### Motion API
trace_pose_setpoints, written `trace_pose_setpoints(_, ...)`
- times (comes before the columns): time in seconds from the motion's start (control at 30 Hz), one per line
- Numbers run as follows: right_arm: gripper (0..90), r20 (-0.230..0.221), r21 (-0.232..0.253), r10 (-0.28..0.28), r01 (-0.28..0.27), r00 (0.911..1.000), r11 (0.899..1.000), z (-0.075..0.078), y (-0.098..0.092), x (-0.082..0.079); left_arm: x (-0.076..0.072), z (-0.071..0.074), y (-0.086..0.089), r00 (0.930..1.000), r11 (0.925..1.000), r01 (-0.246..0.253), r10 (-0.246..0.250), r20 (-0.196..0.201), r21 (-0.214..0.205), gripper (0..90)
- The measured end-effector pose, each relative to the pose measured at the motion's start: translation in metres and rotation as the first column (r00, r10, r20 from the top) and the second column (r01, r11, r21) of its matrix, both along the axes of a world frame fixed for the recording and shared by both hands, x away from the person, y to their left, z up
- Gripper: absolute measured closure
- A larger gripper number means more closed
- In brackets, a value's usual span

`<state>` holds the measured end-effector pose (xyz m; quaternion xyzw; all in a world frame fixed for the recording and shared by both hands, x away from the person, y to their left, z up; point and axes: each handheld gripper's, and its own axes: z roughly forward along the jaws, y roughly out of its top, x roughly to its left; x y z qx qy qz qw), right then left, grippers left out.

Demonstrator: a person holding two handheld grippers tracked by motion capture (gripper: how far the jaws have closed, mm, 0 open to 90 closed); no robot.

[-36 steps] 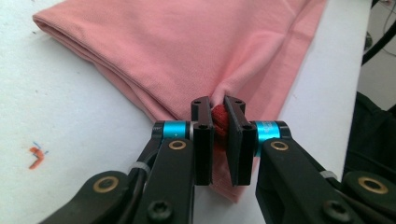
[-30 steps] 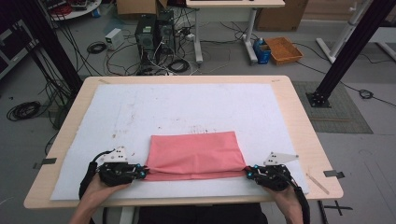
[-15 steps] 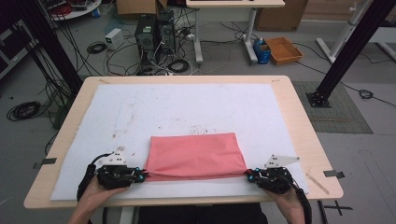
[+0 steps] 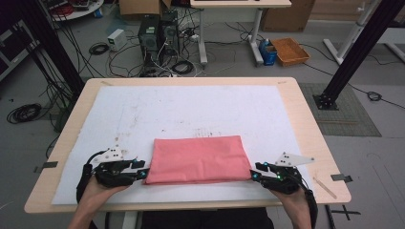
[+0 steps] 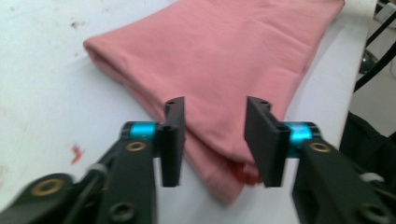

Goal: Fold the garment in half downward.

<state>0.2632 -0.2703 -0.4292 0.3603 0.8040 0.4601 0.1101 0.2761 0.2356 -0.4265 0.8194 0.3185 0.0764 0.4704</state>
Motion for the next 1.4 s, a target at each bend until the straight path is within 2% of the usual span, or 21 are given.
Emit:
trace_pose_setpoints(0.07,63.7,0.011,-0.007,0.007,-0.007,0.9999,1.0,0.0,0.009,0.006,0.002,-0.001,-0.01,0.9996,0.9994,0.028,-0.029,0.002,0.02,72.0)
trace_pose_setpoints(0.2,67.6,0.013,-0.051,0.048,-0.047,0.9988,0.998,-0.005,0.027,0.015,0.003,-0.005,-0.022,0.9962,0.9946,0.085,-0.084,-0.024,0.059,75.9)
trace_pose_setpoints(0.3,68.6,-0.036,-0.082,0.062,-0.065,0.9974,0.995,-0.016,0.034,0.021,0.004,-0.012,-0.022,0.9951,0.993,0.085,-0.08,-0.059,0.082,76.3)
trace_pose_setpoints(0.37,69.9,-0.052,-0.077,0.057,-0.061,0.997,0.995,-0.022,0.031,0.021,0.003,-0.017,-0.019,0.9948,0.9922,0.078,-0.071,-0.073,0.097,76.8)
trace_pose_setpoints(0.47,72.7,-0.065,-0.068,0.048,-0.052,0.9967,0.996,-0.023,0.024,0.018,0.003,-0.018,-0.014,0.9939,0.9934,0.081,-0.074,-0.081,0.081,77.1)
trace_pose_setpoints(0.5,72.7,-0.067,-0.069,0.046,-0.05,0.9967,0.996,-0.022,0.023,0.018,0.004,-0.016,-0.015,0.9945,0.9924,0.084,-0.078,-0.07,0.09,76.7)
trace_pose_setpoints(0.57,69.3,-0.049,-0.063,0.037,-0.041,0.9981,0.997,-0.018,0.022,0.017,0.005,-0.011,-0.016,0.9967,0.9939,0.076,-0.073,-0.036,0.08,74.6)
trace_pose_setpoints(0.67,61.9,-0.031,-0.025,0.036,-0.037,0.9989,0.999,-0.012,0.025,0.02,0.012,-0.006,-0.021,0.9989,0.9986,0.047,-0.047,0.003,0.022,70.0)
trace_pose_setpoints(0.7,60.8,-0.027,-0.02,0.031,-0.032,0.9991,0.999,-0.011,0.027,0.023,0.015,-0.006,-0.023,0.9991,0.9989,0.042,-0.042,0.005,0.023,69.6)
trace_pose_setpoints(0.8,60.3,-0.028,-0.031,0.048,-0.049,0.9985,0.998,-0.012,0.036,0.032,0.023,-0.008,-0.03,0.9987,0.9967,0.05,-0.05,-0.008,0.064,69.2)
trace_pose_setpoints(0.87,60.3,-0.032,-0.062,0.044,-0.046,0.9985,0.997,-0.015,0.041,0.037,0.025,-0.01,-0.033,0.999,0.9952,0.046,-0.045,-0.005,0.087,68.8)
trace_pose_setpoints(0.93,60.5,-0.028,-0.071,0.035,-0.037,0.999,0.997,-0.018,0.043,0.041,0.025,-0.012,-0.034,0.999,0.9944,0.044,-0.043,-0.013,0.096,68.7)
trace_pose_setpoints(1.0,60.9,-0.044,-0.089,0.031,-0.035,0.9986,0.995,-0.022,0.043,0.045,0.026,-0.016,-0.034,0.9994,0.992,0.034,-0.032,-0.016,0.121,68.8)
trace_pose_setpoints(1.03,61.5,-0.061,-0.088,0.025,-0.031,0.9978,0.996,-0.022,0.043,0.046,0.026,-0.017,-0.034,0.9997,0.9889,0.022,-0.02,-0.015,0.147,68.7)
trace_pose_setpoints(1.1,61.5,-0.049,-0.095,0.024,-0.028,0.9985,0.995,-0.022,0.043,0.046,0.025,-0.018,-0.034,0.9998,0.9856,0.02,-0.021,0.006,0.168,68.3)
trace_pose_setpoints(1.17,57.1,-0.051,-0.091,0.02,-0.024,0.9985,0.996,-0.022,0.043,0.046,0.024,-0.017,-0.035,0.9995,0.9847,0.019,-0.023,0.022,0.173,66.4)
trace_pose_setpoints(1.23,46.5,-0.05,-0.077,0.018,-0.022,0.9986,0.997,-0.022,0.041,0.046,0.023,-0.015,-0.031,0.9997,0.9886,0.01,-0.014,0.022,0.15,57.6)
trace_pose_setpoints(1.33,31.9,-0.02,-0.083,-0.046,0.044,0.9987,0.996,-0.021,0.034,0.044,0.02,-0.01,-0.021,0.9978,0.9925,-0.059,0.055,0.038,0.107,40.2)
trace_pose_setpoints(1.37,26.1,-0.007,-0.08,-0.071,0.07,0.9974,0.994,-0.021,0.031,0.044,0.018,-0.008,-0.017,0.9965,0.9925,-0.074,0.07,0.045,0.097,36.4)
trace_pose_setpoints(1.4,24.2,-0.001,-0.078,-0.091,0.091,0.9959,0.993,-0.021,0.027,0.044,0.015,-0.007,-0.015,0.9949,0.9917,-0.091,0.086,0.052,0.091,33.9)
